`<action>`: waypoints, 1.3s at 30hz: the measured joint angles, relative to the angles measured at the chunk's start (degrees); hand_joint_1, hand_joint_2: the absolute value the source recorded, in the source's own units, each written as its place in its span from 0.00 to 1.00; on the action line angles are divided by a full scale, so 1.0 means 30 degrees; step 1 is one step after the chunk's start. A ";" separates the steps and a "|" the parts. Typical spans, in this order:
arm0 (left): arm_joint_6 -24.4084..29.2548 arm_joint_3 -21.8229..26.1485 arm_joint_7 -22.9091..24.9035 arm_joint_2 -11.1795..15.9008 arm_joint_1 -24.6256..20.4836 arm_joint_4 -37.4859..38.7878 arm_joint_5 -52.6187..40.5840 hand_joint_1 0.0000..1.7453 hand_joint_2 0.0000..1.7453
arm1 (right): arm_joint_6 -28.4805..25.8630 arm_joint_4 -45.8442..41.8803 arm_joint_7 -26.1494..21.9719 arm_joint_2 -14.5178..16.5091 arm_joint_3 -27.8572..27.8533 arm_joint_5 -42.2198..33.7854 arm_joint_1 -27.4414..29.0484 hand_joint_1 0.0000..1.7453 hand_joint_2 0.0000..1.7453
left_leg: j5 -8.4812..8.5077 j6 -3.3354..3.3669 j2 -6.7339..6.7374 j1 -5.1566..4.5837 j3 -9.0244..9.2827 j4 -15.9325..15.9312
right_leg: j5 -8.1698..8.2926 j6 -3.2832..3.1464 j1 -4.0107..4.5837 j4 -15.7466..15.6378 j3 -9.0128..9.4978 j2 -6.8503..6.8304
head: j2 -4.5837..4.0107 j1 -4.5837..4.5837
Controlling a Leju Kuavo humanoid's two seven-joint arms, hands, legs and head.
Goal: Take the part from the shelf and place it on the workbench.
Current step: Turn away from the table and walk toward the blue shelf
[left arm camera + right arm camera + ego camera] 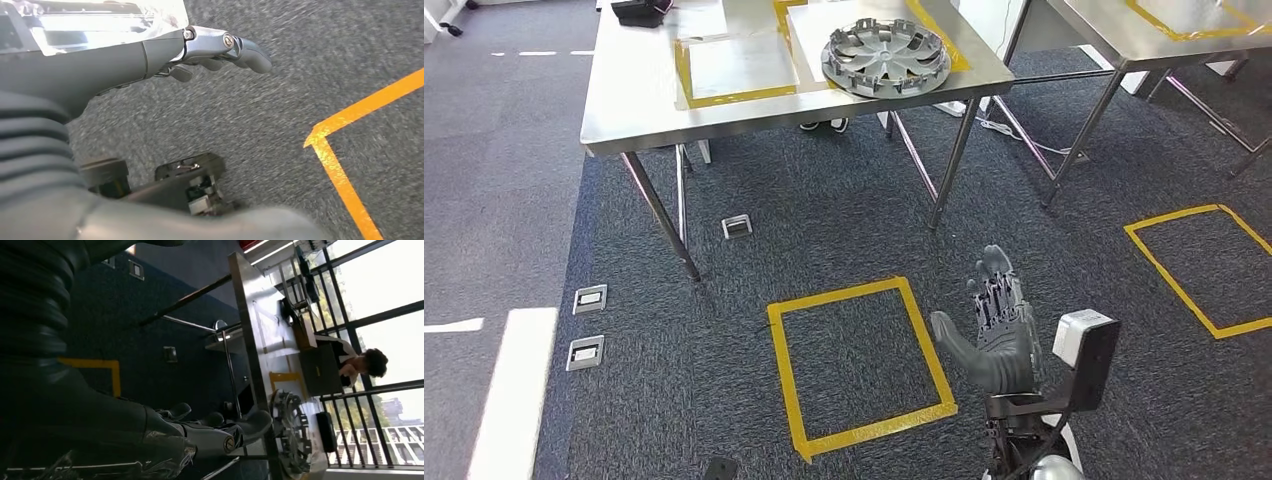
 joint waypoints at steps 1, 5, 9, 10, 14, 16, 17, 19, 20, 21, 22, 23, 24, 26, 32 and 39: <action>0.0004 -0.0002 0.0111 -0.0027 -0.0021 -0.0016 0.0022 0.00 1.00 | 0.0122 0.0912 0.0077 0.0051 0.0073 -0.0890 -0.0046 0.00 1.00 | 0.0126 0.0107 0.0004 0.0041 -0.0090 -0.0067 | -0.0576 0.0089 -0.0032 0.0792 -0.0343 0.0014 | 0.0000 0.0031; 0.0075 -0.0035 0.0564 -0.0031 -0.0053 -0.0095 0.0084 0.00 1.00 | 0.1484 0.5894 0.0648 0.0466 0.0894 -0.5383 -0.0132 0.00 0.25 | 0.0479 0.0158 -0.0003 -0.0004 -0.0653 0.0001 | -0.2178 0.0311 -0.0166 0.4481 -0.1700 0.0019 | 0.0000 0.0100; 0.0109 -0.0153 0.0927 -0.0024 -0.0132 -0.0208 0.0100 0.00 1.00 | 0.3664 1.1506 0.1080 0.1066 0.2517 -0.8276 -0.0449 0.00 1.00 | 0.0612 -0.0016 -0.0025 -0.0036 -0.0984 0.0228 | -0.0369 0.0153 -0.0155 0.0219 0.0771 0.0005 | 0.0000 0.0120; 0.0106 -0.0189 0.0989 -0.0024 -0.0175 -0.0246 0.0093 0.00 1.00 | 0.4252 1.2958 0.1434 0.1239 0.3022 -0.8817 -0.0556 0.00 1.00 | 0.0651 -0.0117 -0.0025 -0.0057 -0.1047 0.0278 | -0.0218 0.0054 -0.0116 -0.0563 0.1149 0.0004 | 0.0000 0.0111; 0.0049 -0.0341 0.1213 -0.0024 -0.0265 -0.0368 0.0137 0.00 1.00 | 0.6142 1.8039 0.3238 0.1917 0.4922 -1.1093 -0.0475 0.00 1.00 | 0.0650 -0.0572 -0.0029 -0.0028 -0.1217 0.0396 | -0.0073 -0.0463 -0.0037 -0.0947 0.1139 -0.0006 | 0.0000 0.0080; 0.0020 -0.0428 0.1342 -0.0011 -0.0280 -0.0401 0.0169 0.00 1.00 | 0.6863 2.0163 0.4425 0.2270 0.5614 -1.1719 -0.0596 0.00 1.00 | -0.0219 -0.0787 -0.0032 0.0004 -0.1527 0.1340 | 0.0102 -0.0733 -0.0116 -0.1044 0.1069 -0.0007 | 0.0000 -0.0002; 0.0007 -0.0484 0.1415 -0.0007 -0.0295 -0.0412 0.0180 0.00 1.00 | 0.7127 2.1214 0.5025 0.2444 0.5968 -1.1932 -0.0710 0.00 1.00 | -0.0929 -0.0858 -0.0031 0.0024 -0.1888 0.2399 | 0.0155 -0.0806 -0.0115 -0.1046 0.1019 -0.0005 | 0.0000 -0.0063; 0.0007 -0.0601 0.1556 -0.0002 -0.0296 -0.0417 0.0229 0.00 1.00 | 0.7423 2.3056 0.5792 0.2762 0.6636 -1.2346 -0.0898 0.00 1.00 | -0.2123 -0.0924 -0.0030 0.0048 -0.2688 0.4782 | 0.0228 -0.0873 -0.0088 -0.0998 0.0885 -0.0018 | 0.0000 -0.0142; 0.0018 -0.0637 0.1619 0.0007 -0.0272 -0.0417 0.0268 0.00 1.00 | 0.7459 2.3815 0.5922 0.2891 0.6896 -1.2537 -0.0977 0.00 1.00 | -0.2284 -0.0923 -0.0030 0.0049 -0.2817 0.5398 | 0.0254 -0.0880 -0.0076 -0.0949 0.0812 -0.0021 | 0.0000 -0.0151; 0.0035 -0.0661 0.1670 0.0018 -0.0246 -0.0417 0.0299 0.00 1.00 | 0.7465 2.4461 0.5957 0.3008 0.7090 -1.2698 -0.1058 0.00 1.00 | -0.2064 -0.0900 -0.0030 0.0049 -0.2597 0.5254 | 0.0272 -0.0873 -0.0069 -0.0885 0.0741 -0.0012 | 0.0000 -0.0157; 0.0051 -0.0674 0.1720 0.0035 -0.0229 -0.0417 0.0319 0.00 1.00 | 0.7461 2.5034 0.5969 0.3115 0.7246 -1.2804 -0.1157 0.00 1.00 | -0.1560 -0.0855 -0.0031 0.0048 -0.2046 0.4415 | 0.0282 -0.0862 -0.0067 -0.0818 0.0687 0.0006 | 0.0000 -0.0162; 0.0069 -0.0683 0.1771 0.0055 -0.0226 -0.0417 0.0326 0.00 1.00 | 0.7457 2.5559 0.5978 0.3224 0.7401 -1.2875 -0.1251 0.00 1.00 | -0.0991 -0.0780 -0.0036 0.0043 -0.1287 0.3106 | 0.0286 -0.0834 -0.0065 -0.0759 0.0651 0.0027 | 0.0000 -0.0167; 0.0087 -0.0699 0.1833 0.0073 -0.0236 -0.0419 0.0326 0.00 1.00 | 0.7444 2.6037 0.5978 0.3321 0.7545 -1.2913 -0.1352 0.00 1.00 | -0.0577 -0.0707 -0.0043 0.0020 -0.0599 0.1843 | 0.0292 -0.0775 -0.0030 -0.0698 0.0612 0.0047 | 0.0000 -0.0167; 0.0115 -0.0756 0.1974 0.0106 -0.0252 -0.0423 0.0330 0.00 1.00 | 0.7392 2.6831 0.5977 0.3501 0.7824 -1.2935 -0.1529 0.00 1.00 | -0.0308 -0.0539 -0.0054 -0.0041 0.0108 0.0379 | 0.0363 -0.0570 0.0015 -0.0628 0.0499 0.0079 | 0.0000 -0.0155; 0.0118 -0.0894 0.2153 0.0151 -0.0273 -0.0428 0.0435 0.00 1.00 | 0.7141 2.8317 0.5815 0.3765 0.8442 -1.2902 -0.1776 0.00 1.00 | 0.0092 0.0096 0.0029 0.0091 -0.0074 -0.0046 | -0.0775 0.0078 -0.0066 0.0969 -0.0267 0.0155 | 0.0000 -0.0026; 0.0149 -0.1029 0.2113 0.0167 -0.0204 -0.0421 0.0679 0.00 1.00 | 0.5985 2.9232 0.4949 0.3920 0.9047 -1.2832 -0.1896 0.00 1.00 | 0.0011 0.0073 0.0095 0.0161 -0.0294 0.0284 | -0.0392 0.0920 -0.0498 0.1021 0.0420 0.0163 | 0.0000 0.0078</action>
